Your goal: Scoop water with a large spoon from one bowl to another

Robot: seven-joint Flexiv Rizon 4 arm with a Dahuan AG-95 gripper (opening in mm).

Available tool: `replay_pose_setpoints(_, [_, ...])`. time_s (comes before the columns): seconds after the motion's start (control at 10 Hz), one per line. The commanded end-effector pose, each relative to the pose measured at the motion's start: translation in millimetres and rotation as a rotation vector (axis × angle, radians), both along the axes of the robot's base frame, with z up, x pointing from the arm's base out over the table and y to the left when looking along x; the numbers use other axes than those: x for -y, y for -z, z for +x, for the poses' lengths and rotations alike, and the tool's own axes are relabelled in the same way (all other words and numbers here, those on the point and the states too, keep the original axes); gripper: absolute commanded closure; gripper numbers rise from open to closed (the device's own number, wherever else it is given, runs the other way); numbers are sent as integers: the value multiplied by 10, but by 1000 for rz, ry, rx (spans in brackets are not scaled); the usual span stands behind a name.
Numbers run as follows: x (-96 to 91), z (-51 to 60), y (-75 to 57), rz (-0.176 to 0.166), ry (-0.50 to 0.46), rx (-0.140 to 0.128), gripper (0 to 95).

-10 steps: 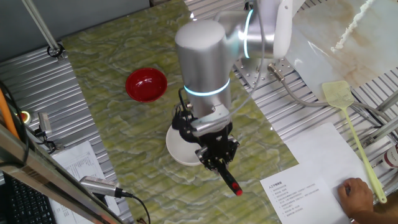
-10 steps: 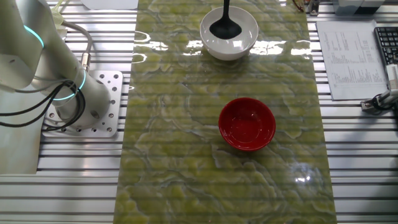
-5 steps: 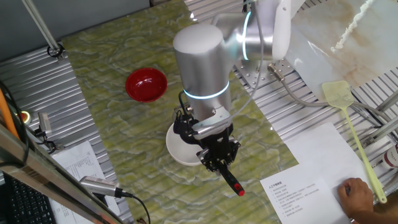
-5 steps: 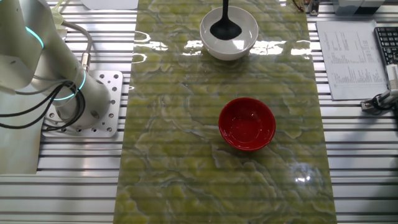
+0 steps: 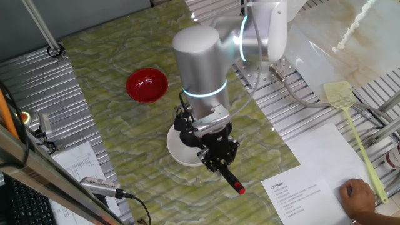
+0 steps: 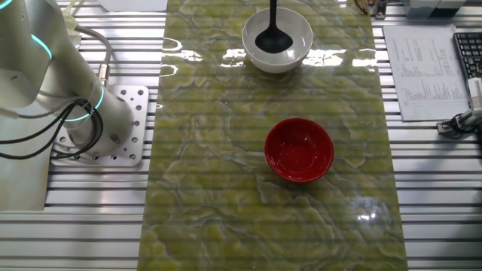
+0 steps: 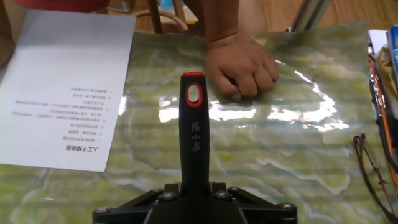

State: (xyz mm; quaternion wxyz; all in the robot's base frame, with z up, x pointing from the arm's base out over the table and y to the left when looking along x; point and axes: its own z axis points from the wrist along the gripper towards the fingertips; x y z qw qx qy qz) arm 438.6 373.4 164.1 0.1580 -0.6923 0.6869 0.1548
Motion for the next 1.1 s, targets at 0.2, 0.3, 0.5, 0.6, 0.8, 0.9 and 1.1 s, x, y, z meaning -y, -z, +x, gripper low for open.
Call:
replay_pose_setpoints(0.2, [29, -31, 57, 19, -7, 12, 950])
replay_pose_setpoints(0.3, [40, -39, 88, 34, -7, 15, 950])
replay_pose_setpoints(0.5, [58, -58, 134, 49, -1, 23, 950])
replay_pose_setpoints(0.6, [58, -58, 135, 53, 1, 21, 950])
replay_pose_setpoints(0.8, [62, -63, 138, 80, 8, 17, 950])
replay_pose_setpoints(0.9, [69, -75, 145, 93, 10, 14, 950])
replay_pose_setpoints(1.1, [82, -96, 155, 133, 17, 0, 950])
